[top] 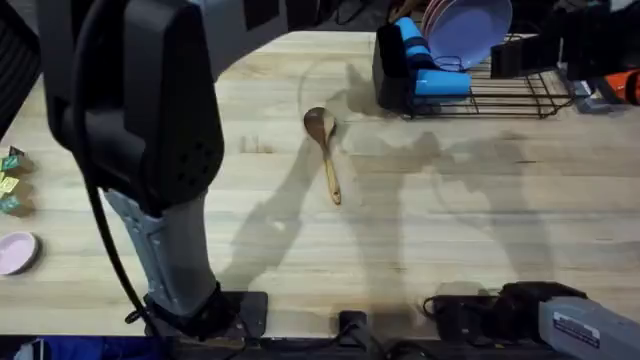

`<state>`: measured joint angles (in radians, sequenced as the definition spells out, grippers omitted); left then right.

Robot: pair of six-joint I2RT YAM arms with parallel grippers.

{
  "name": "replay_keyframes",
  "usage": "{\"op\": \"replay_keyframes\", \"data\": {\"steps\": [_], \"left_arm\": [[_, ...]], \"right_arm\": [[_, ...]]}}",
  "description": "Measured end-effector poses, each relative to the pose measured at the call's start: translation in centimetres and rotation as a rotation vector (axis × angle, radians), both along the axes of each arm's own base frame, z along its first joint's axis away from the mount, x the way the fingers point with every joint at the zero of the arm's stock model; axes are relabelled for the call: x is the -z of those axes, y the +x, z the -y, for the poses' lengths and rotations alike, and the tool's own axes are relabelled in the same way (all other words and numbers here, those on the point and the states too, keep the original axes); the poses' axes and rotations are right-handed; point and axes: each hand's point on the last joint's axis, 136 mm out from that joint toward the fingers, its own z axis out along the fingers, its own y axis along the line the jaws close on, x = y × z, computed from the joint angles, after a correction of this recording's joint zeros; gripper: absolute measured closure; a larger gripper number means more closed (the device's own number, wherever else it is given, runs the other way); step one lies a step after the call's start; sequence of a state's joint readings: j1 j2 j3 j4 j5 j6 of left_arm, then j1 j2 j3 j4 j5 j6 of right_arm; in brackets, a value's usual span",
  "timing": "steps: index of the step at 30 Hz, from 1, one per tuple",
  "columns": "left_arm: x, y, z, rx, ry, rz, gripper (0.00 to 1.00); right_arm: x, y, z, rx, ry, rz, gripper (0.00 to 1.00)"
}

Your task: Pick up the spoon on the table one by one and put them onto the rack

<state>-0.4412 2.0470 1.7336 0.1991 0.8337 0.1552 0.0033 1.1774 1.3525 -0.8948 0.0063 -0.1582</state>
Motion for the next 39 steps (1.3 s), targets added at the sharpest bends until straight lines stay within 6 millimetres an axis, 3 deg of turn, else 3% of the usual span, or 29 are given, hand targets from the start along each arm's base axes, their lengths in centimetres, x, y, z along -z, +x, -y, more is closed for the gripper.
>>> {"op": "replay_keyframes", "data": {"steps": [3,9,12,18,23,39], "left_arm": [[0.3,0.2,0.3,0.001,-0.017,-0.021,0.956],[4.8,1.9,1.1,-0.008,-0.025,-0.133,0.955],[5.3,2.0,1.1,-0.016,-0.02,-0.151,0.955],[6.6,2.4,0.4,-0.047,0.011,-0.211,0.96],[9.9,2.7,-0.9,-0.103,0.101,-0.322,0.959],[12.4,3.2,-3.3,-0.159,0.165,-0.422,0.958]], "right_arm": [[0.0,0.0,0.0,0.0,0.0,0.0,0.008],[0.0,0.0,0.0,0.0,0.0,0.0,0.008],[0.0,0.0,0.0,0.0,0.0,0.0,0.008],[0.0,0.0,0.0,0.0,0.0,0.0,0.008],[0.0,0.0,0.0,0.0,0.0,0.0,0.007],[0.0,0.0,0.0,0.0,0.0,0.001,0.008]]}}
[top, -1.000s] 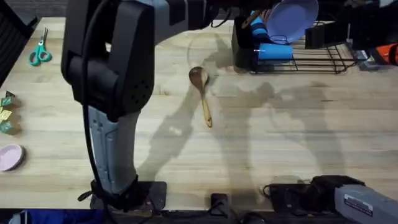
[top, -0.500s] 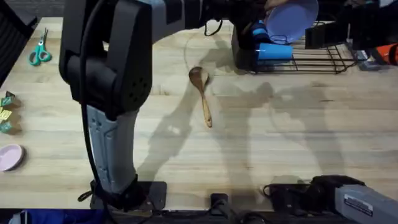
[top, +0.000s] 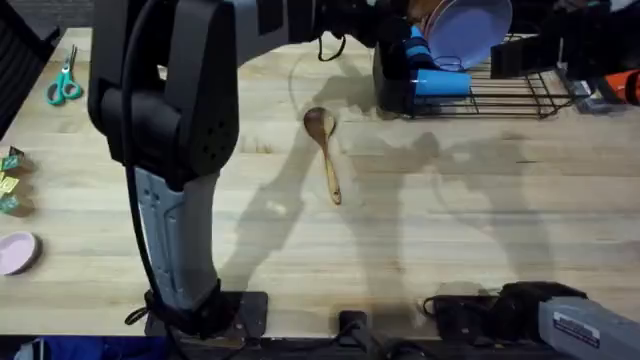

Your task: Pick up the spoon on the table one by one and put them onto the rack

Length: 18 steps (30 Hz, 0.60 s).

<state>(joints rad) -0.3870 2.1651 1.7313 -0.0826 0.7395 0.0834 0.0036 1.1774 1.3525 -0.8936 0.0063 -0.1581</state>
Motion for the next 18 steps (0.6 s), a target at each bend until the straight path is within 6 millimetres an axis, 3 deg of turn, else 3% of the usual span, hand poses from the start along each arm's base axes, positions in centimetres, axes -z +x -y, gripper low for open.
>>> {"op": "replay_keyframes", "data": {"steps": [6,10,14,17,18], "left_arm": [[-0.02,0.16,-0.23,-0.004,0.0,0.001,0.941],[0.2,0.06,-0.28,-0.004,0.006,-0.008,0.645],[0.19,0.05,-0.27,-0.003,0.006,-0.007,0.449],[0.19,0.05,-0.27,-0.003,0.006,-0.006,0.077],[0.19,0.05,-0.27,-0.003,0.006,-0.007,0.026]], "right_arm": [[-0.34,0.35,0.0,0.0,0.0,0.02,0.008],[-0.37,0.38,0.0,0.0,0.0,0.022,0.008],[-0.38,0.39,0.0,0.0,0.0,0.022,0.008],[-0.39,0.41,0.0,0.0,0.0,0.023,0.008],[-0.4,0.41,0.0,0.0,0.0,0.023,0.008]]}}
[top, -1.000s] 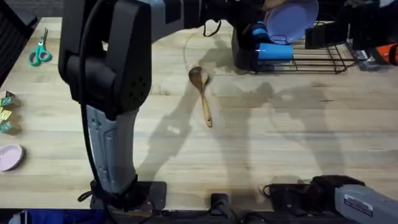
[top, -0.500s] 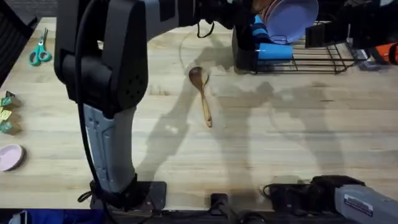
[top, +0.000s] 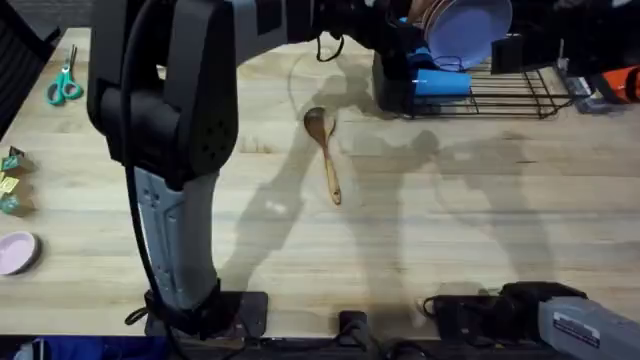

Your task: Pick up the spoon on the table one by one and put them onto the rack

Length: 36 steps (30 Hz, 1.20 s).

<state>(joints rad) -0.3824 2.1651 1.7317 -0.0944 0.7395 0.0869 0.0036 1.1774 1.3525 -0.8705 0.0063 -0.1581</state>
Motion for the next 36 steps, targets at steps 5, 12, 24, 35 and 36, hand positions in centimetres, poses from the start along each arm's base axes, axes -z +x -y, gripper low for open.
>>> {"op": "replay_keyframes", "data": {"steps": [5,12,24,35,36], "left_arm": [[0.4,-0.2,-0.1,0.0,0.009,-0.022,0.008],[1.3,-0.5,-0.6,-0.008,0.031,-0.069,0.006],[-0.3,-2.8,-2.9,-0.055,0.194,-0.06,0.006],[-4.1,-4.2,-8.2,-0.224,0.377,-0.022,0.004],[-4.2,-4.3,-8.4,-0.226,0.391,-0.012,0.005]], "right_arm": [[0.0,0.0,0.0,0.0,0.0,0.001,0.008],[0.0,0.0,0.0,0.0,0.0,0.001,0.008],[0.0,0.0,0.0,0.0,0.0,0.001,0.008],[0.0,0.0,0.0,0.0,0.0,0.001,0.008],[0.0,0.0,0.0,0.0,0.0,0.001,0.008]]}}
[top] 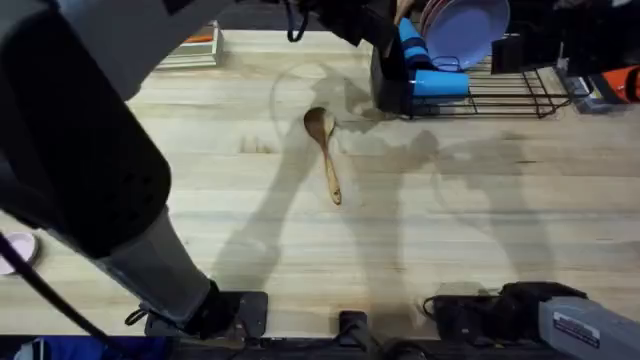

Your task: Pick up the spoon on the table one by one and put them onto the rack

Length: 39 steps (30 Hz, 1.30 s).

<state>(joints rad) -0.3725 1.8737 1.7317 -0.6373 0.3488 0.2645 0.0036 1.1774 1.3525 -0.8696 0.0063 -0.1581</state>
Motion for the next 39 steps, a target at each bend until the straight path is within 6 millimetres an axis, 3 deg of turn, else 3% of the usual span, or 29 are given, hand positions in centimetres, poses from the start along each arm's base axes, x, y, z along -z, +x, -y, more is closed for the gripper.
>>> {"op": "replay_keyframes", "data": {"steps": [20,29,39], "left_arm": [[0.8,-0.8,-1.1,0.014,0.169,0.044,0.005],[-0.6,-1.2,-2.6,-0.001,0.24,0.093,0.006],[-0.6,-2.6,-3.9,-0.007,0.296,0.057,0.007]], "right_arm": [[0.0,0.0,0.0,0.0,0.0,0.0,0.007],[0.0,0.0,0.0,-0.003,-0.003,0.0,0.008],[0.0,0.0,0.0,-0.018,-0.018,0.001,0.008]]}}
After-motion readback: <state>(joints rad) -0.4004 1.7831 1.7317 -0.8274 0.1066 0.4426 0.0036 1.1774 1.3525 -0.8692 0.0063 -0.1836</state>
